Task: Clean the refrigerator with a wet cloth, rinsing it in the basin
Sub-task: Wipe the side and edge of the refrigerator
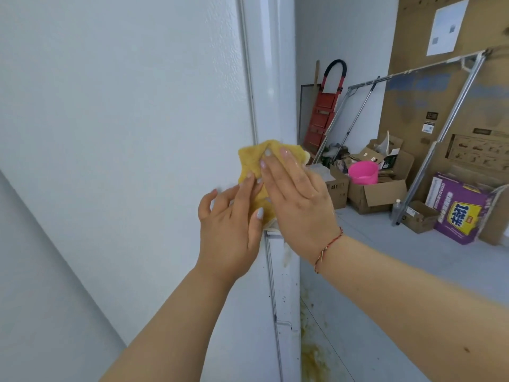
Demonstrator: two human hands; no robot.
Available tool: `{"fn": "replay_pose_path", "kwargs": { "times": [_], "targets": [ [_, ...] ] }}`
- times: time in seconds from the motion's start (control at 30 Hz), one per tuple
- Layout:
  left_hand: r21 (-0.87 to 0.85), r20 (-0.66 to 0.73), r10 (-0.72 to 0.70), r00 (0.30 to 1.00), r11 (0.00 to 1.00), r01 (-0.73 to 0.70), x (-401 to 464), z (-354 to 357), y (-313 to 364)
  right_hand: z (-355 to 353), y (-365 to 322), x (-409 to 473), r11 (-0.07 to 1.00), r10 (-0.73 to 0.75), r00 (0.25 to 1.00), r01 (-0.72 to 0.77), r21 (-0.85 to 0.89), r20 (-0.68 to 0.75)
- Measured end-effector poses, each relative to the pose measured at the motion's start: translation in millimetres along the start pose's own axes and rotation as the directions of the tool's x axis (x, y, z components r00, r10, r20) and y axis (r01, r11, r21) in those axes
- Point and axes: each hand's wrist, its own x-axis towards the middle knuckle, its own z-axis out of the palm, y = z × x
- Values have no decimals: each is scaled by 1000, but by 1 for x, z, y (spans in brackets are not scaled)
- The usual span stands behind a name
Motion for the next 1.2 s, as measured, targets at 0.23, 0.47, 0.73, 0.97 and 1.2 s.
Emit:
{"fn": "replay_pose_path", "kwargs": {
  "times": [0.23,0.47,0.73,0.97,1.2],
  "targets": [
    [-21,27,71,997,997,-71,-46,27,-14,2,-20,-44,999,-27,999,26,27,26],
    [-37,-85,219,972,974,-223,-87,58,-37,10,-49,-93,1000,12,997,-12,-7,73],
    [36,-198,218,956,976,-216,-116,105,-39,29,-60,-135,994,7,992,7,-106,129],
    [108,-190,250,949,967,-233,-154,134,-41,41,-77,-185,997,-19,990,30,-77,141],
    [152,-81,305,949,945,-290,-214,162,-52,43,-94,-244,996,-87,952,94,-10,293]
  ]
}}
